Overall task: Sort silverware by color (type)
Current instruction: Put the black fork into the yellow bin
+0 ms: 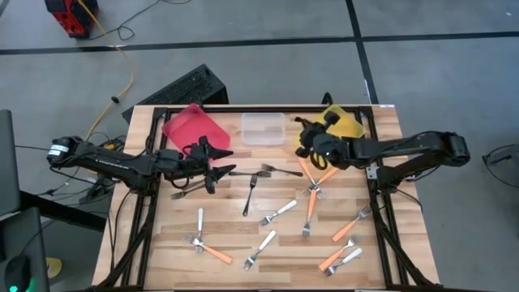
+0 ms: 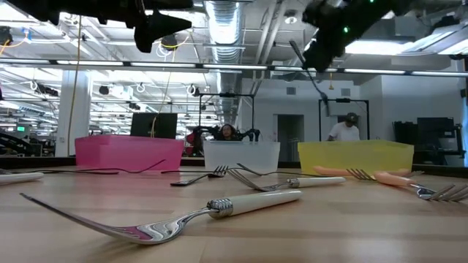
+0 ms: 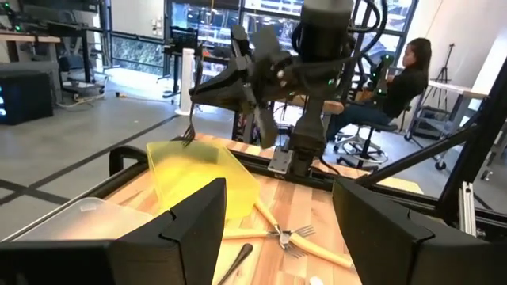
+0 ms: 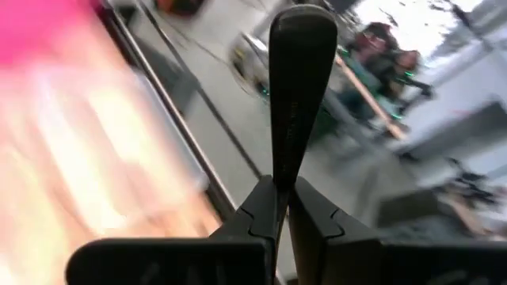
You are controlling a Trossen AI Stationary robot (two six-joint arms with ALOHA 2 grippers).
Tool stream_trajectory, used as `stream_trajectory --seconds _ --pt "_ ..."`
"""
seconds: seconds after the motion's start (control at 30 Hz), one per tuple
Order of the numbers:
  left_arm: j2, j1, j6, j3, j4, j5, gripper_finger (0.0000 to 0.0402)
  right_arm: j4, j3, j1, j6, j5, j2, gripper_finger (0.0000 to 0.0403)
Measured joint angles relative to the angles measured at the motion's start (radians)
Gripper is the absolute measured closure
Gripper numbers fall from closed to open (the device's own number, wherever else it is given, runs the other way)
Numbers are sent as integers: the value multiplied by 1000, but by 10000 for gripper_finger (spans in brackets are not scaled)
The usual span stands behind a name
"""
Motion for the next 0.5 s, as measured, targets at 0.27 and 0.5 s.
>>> stream_trajectory --seconds 0.27,0.5 --pt "0 -3 -1 0 -6 0 184 -61 -137 -16 5 217 22 358" --pt "0 -3 -10 0 -46 1 184 -104 -254 -16 16 126 22 356"
